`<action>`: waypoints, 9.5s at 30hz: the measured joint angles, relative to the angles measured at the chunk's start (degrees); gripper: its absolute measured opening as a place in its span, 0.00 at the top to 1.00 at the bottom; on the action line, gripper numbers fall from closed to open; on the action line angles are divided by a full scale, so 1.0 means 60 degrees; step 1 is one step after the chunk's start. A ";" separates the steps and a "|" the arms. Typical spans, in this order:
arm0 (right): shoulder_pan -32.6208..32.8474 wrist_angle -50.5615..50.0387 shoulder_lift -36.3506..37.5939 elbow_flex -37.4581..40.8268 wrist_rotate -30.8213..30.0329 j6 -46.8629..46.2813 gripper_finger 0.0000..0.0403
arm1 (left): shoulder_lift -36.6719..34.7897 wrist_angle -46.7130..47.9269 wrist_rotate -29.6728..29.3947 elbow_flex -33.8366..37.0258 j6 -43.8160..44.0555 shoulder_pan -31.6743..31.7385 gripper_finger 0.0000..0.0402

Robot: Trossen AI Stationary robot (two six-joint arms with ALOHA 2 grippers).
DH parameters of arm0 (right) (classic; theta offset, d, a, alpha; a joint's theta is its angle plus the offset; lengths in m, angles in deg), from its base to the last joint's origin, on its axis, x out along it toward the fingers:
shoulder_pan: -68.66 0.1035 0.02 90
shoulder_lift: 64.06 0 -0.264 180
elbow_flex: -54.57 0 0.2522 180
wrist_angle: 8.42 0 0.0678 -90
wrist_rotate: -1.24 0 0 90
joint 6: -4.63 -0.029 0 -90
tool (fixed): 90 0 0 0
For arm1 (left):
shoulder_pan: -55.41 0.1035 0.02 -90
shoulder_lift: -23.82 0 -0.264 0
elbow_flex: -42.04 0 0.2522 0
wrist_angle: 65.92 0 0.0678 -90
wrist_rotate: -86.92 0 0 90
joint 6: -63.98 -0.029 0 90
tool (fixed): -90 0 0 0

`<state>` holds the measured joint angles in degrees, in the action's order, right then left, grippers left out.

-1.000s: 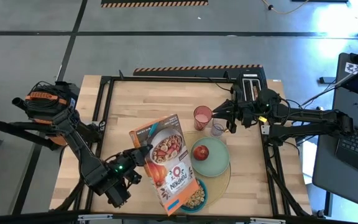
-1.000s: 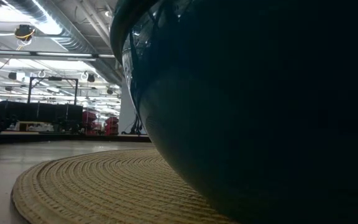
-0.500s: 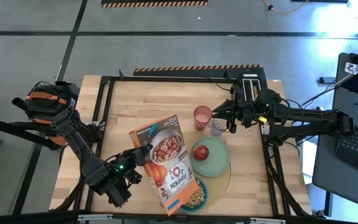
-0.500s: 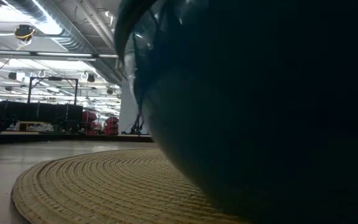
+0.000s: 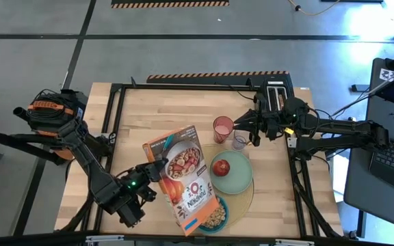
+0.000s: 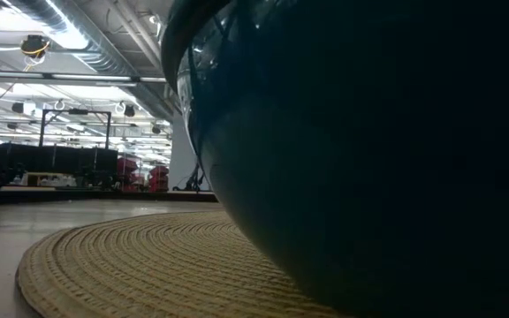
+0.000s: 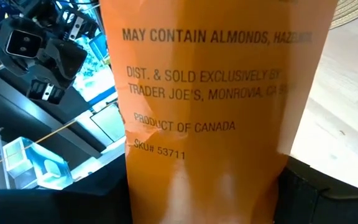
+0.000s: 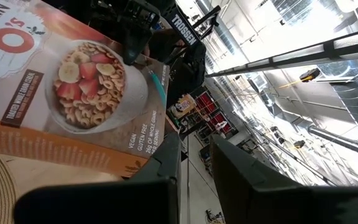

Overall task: Arrange a breakfast setting
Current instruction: Pour the cereal into the blue bowl, then put the toast bread on the green plate

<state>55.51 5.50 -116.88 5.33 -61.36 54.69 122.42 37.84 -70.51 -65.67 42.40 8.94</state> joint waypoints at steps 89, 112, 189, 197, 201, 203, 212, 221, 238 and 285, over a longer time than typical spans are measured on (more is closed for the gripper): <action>0.0000 -0.0135 0.0001 -0.0004 0.0004 0.0158 0.86 | -0.3044 -0.0052 0.1241 0.4975 1.1018 -0.0470 0.38; 0.0000 -0.0095 0.0001 -0.0004 0.0004 0.0198 0.86 | -0.5989 -0.1502 -0.3605 1.0507 1.9984 -0.0598 0.40; 0.0000 0.0136 0.0004 -0.0004 0.0097 0.0302 0.86 | 0.0848 -1.9101 1.9213 0.7177 0.1442 1.6539 0.41; 0.0000 -0.0113 0.0004 -0.0004 0.0086 0.0312 0.86 | 0.1133 -1.7767 1.8698 0.6754 0.0397 1.6542 0.40; 0.0000 -0.0164 0.0004 -0.0004 0.0084 0.0312 0.86 | 0.1161 -1.7257 1.8530 0.6782 0.0385 1.6545 0.36; 0.0000 -0.0223 0.0004 -0.0004 0.0082 0.0311 0.86 | 0.1144 -1.7050 1.8342 0.6766 0.0254 1.6538 0.35; 0.0000 -0.0248 0.0004 -0.0004 0.0078 0.0310 0.86 | 0.1126 -1.6284 1.8043 0.6746 -0.0037 1.6531 0.32; 0.0000 -0.0306 0.0004 -0.0004 0.0075 0.0310 0.86 | 0.1067 -1.6061 1.7464 0.6747 0.0057 1.6355 0.31; 0.0000 -0.0375 0.0004 -0.0004 0.0076 0.0310 0.86 | 0.0949 -1.3740 1.3856 0.6806 -0.0682 1.5721 0.09; 0.0002 -0.0805 0.0000 -0.0004 0.0109 0.0205 0.86 | -0.1517 -1.2360 1.6452 0.6798 0.1158 0.9618 0.33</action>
<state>55.52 0.67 -116.88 5.31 -60.71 55.92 113.32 -36.32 28.20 -24.88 49.35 66.65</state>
